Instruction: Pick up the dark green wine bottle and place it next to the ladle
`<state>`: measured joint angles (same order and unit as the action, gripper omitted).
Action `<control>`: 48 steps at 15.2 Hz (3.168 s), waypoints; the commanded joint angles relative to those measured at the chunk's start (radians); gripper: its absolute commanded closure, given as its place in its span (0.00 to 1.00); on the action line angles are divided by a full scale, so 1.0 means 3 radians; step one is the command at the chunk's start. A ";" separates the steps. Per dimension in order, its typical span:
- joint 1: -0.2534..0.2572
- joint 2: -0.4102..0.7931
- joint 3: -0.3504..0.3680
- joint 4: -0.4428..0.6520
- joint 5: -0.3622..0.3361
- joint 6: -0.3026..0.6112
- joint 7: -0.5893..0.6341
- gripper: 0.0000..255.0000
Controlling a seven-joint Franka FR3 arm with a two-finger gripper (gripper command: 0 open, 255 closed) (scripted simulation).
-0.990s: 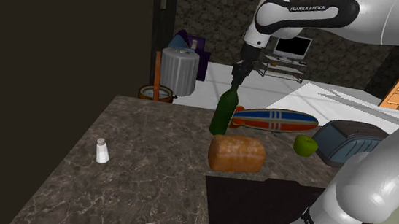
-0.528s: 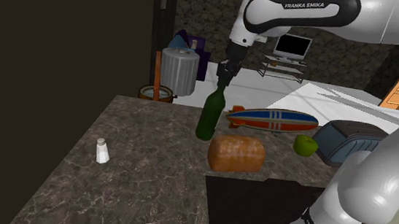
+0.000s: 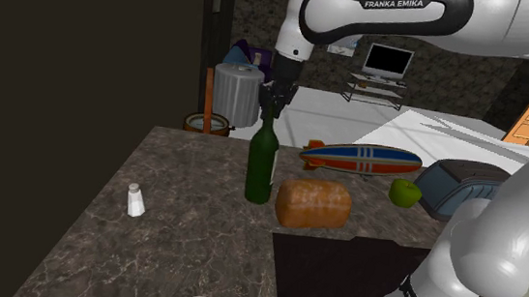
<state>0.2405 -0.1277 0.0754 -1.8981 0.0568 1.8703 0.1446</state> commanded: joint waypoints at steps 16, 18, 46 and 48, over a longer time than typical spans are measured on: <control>0.0673 0.1142 0.0624 0.1394 -0.0364 -0.0243 0.1349 1.00; 0.0763 0.1303 0.0656 0.1613 -0.0425 -0.0307 0.1463 1.00; 0.0737 0.1319 0.0637 0.0794 -0.0440 0.0525 0.1481 0.00; 0.0737 0.1319 0.0637 0.0794 -0.0440 0.0525 0.1481 0.00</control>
<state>0.4615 0.2680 0.2666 -1.6598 -0.0753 2.0279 0.5890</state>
